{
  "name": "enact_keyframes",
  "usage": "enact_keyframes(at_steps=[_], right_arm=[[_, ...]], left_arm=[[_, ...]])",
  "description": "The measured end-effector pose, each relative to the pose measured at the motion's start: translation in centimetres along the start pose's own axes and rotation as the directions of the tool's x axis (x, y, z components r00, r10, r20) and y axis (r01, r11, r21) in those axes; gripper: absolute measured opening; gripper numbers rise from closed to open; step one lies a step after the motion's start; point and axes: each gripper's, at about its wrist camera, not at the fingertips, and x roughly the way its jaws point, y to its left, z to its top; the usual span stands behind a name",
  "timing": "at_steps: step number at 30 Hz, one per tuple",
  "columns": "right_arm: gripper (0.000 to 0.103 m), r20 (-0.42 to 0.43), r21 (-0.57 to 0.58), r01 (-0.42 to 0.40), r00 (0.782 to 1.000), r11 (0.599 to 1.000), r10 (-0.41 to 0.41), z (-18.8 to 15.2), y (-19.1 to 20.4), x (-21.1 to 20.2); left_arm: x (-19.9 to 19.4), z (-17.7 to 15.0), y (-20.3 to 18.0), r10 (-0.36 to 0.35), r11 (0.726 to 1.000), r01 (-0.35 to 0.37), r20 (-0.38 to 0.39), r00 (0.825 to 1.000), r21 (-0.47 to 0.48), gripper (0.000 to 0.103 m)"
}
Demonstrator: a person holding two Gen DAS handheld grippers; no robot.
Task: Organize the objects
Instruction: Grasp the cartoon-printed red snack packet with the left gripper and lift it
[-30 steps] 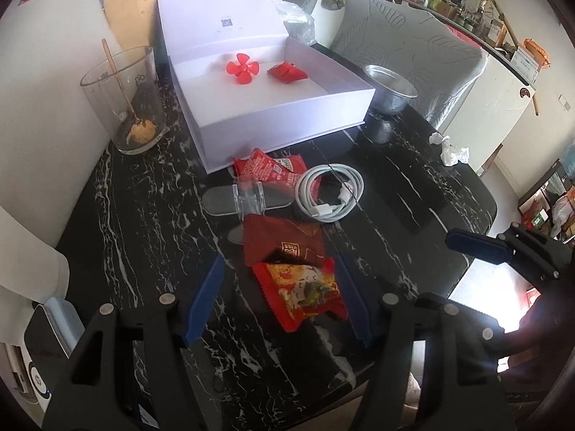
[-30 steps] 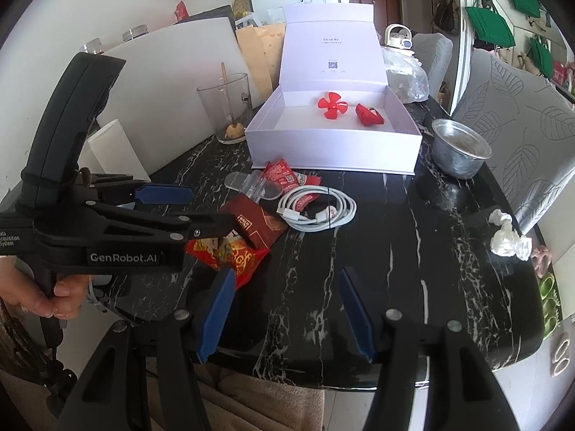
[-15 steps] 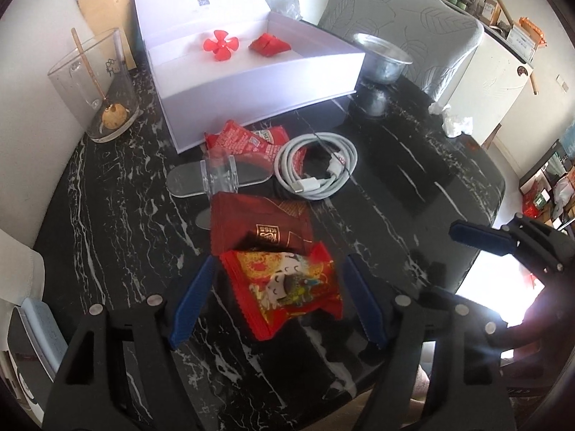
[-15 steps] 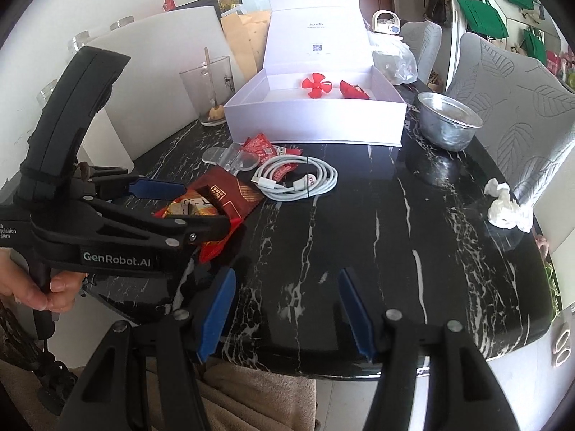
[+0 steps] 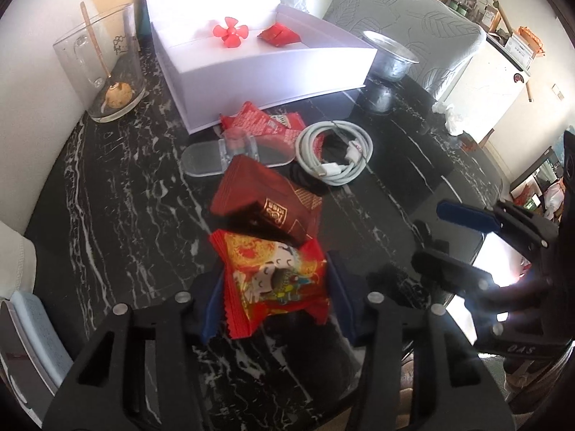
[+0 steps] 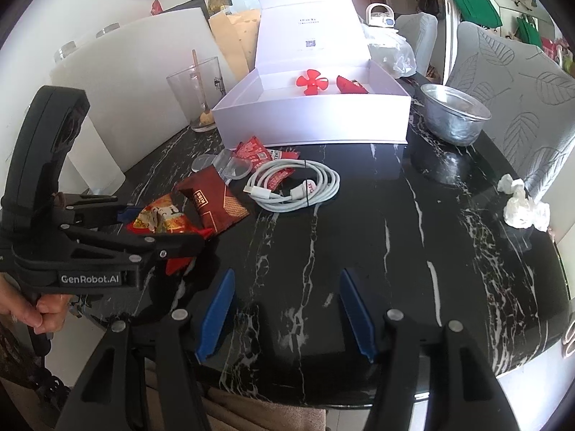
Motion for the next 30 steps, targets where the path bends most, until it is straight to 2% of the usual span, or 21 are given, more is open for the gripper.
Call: enact_keyframes(at_steps=[5,7,8,9,12,17,22,25,30], right_arm=[[0.068,0.039,-0.028,0.066,0.997,0.997,-0.065,1.3,0.5,1.2],[0.076,0.047,-0.042,0.086,0.995,0.995,-0.084,2.0,0.6,1.8],[0.086,0.047,-0.046,0.092,0.995,0.995,-0.09,2.3,0.7,2.2],[0.088,0.051,-0.048,0.094,0.994,0.994,-0.092,2.6,0.7,2.5],[0.088,0.055,-0.054,0.093,0.994,0.994,-0.09,3.5,0.8,3.5],[0.088,0.062,-0.036,0.137,0.989,0.99,-0.134,4.5,0.6,5.5],[0.088,0.038,-0.022,0.071,0.997,0.997,-0.07,5.2,0.3,6.7],[0.088,0.036,-0.035,0.085,0.996,0.996,-0.083,5.6,0.5,7.0],[0.088,0.016,-0.055,0.111,0.994,0.992,-0.111,5.8,1.1,7.8]], left_arm=[[-0.6,-0.5,1.3,-0.045,0.998,0.044,-0.007,0.999,-0.052,0.049],[-0.8,-0.7,1.8,-0.043,0.997,0.043,-0.004,0.999,-0.069,0.049],[-0.9,-0.7,2.1,-0.038,0.996,0.038,-0.001,0.999,-0.08,0.049],[-0.9,-0.7,2.4,-0.03,0.995,0.03,0.001,1.0,-0.092,0.049],[-1.0,-0.6,3.3,-0.02,0.992,0.02,0.007,1.0,-0.125,0.049],[-0.9,-0.2,4.7,0.027,0.984,-0.022,0.026,0.999,-0.175,0.049],[-0.5,0.4,5.2,0.05,0.98,-0.043,0.034,0.998,-0.194,0.049],[-0.4,0.6,5.8,0.042,0.972,-0.032,0.036,0.998,-0.234,0.049],[-0.1,0.7,5.2,0.078,0.975,-0.069,0.032,0.996,-0.213,0.049]])
